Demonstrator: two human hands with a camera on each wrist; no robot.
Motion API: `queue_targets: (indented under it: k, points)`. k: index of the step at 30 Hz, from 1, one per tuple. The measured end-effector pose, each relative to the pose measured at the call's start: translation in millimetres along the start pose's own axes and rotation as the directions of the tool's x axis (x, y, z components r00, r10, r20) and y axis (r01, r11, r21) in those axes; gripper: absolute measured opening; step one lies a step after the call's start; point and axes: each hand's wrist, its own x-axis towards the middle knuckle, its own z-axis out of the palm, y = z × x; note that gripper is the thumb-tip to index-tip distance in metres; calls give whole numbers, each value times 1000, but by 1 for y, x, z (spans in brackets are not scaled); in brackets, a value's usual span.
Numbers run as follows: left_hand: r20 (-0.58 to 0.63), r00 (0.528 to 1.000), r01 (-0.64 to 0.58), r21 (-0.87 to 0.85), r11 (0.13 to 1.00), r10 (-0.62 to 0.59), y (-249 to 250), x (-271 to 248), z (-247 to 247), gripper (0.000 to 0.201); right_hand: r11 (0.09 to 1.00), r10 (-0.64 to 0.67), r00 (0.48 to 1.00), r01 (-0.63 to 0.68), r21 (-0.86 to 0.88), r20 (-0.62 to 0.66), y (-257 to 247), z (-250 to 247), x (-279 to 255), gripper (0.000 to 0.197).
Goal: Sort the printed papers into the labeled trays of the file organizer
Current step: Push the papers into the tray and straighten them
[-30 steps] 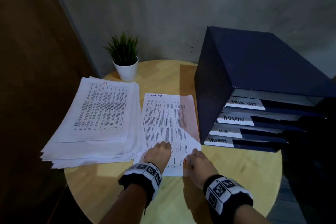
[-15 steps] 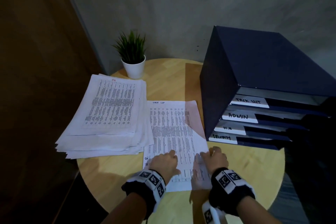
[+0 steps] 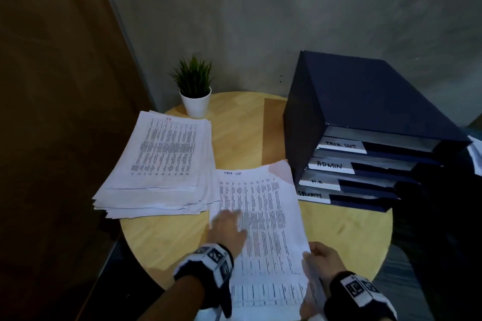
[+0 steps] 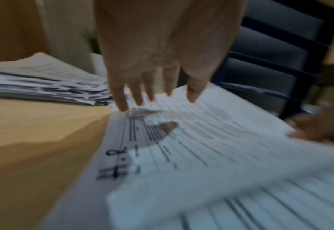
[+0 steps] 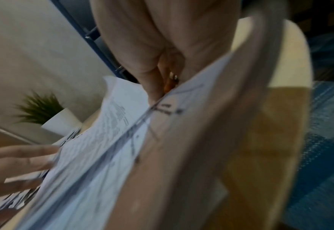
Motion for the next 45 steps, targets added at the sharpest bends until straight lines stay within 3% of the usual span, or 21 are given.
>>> queue_targets:
  k: [3, 5, 9, 11, 14, 17, 26, 30, 35, 37, 40, 43, 45]
  points:
    - [-106, 965, 208, -240, 948, -238, 4, 11, -15, 66, 999, -42, 996, 39, 35, 78, 7, -10, -11, 26]
    - [-123, 943, 229, -437, 870, -310, 9, 15, -28, 70, 996, -54, 992, 47, 69, 114, 11, -16, -15, 22]
    - [-233, 929, 62, -667, 743, -286, 22, 22, -61, 71, 991, -71, 985, 52, 120, 157, 16, -27, -20, 19]
    - [-297, 928, -82, -753, 654, -226, 30, 24, -80, 60, 989, -80, 981, 56, 138, 174, 15, -32, -23, 17]
    - [-353, 931, -210, -732, 649, -96, 41, 24, -103, 38, 982, -104, 985, 80, 172, 139, 8, -36, -27, 20]
    - [-367, 929, -251, -715, 653, -44, 51, 19, -117, 28, 982, -134, 986, 118, 150, 97, -6, -35, -29, 20]
    - [-368, 929, -319, -736, 597, 41, 74, -4, -128, 23, 971, -203, 978, 197, 138, 35, -44, -31, -42, 22]
    - [-287, 951, -304, -779, 549, 119, 75, -8, -135, 27, 932, -295, 955, 289, 220, -7, -52, -29, -47, 71]
    - [-270, 940, -336, -844, 418, 208, 77, -19, -157, 32, 884, -400, 914, 367, 289, 65, -59, -24, -52, 99]
    - [-272, 936, -339, -865, 369, 223, 76, -27, -169, 33, 866, -437, 893, 384, 319, 111, -64, -20, -61, 98]
    - [-283, 927, -348, -893, 286, 246, 75, -43, -187, 36, 839, -498, 861, 447, 310, 104, -68, -11, -75, 120]
    - [-298, 919, -358, -907, 224, 259, 75, -56, -200, 51, 821, -536, 843, 510, 258, 39, -79, -6, -105, 126]
    - [-315, 911, -377, -898, 227, 265, 76, -63, -207, 63, 800, -540, 841, 524, 291, -29, -85, -7, -119, 124]
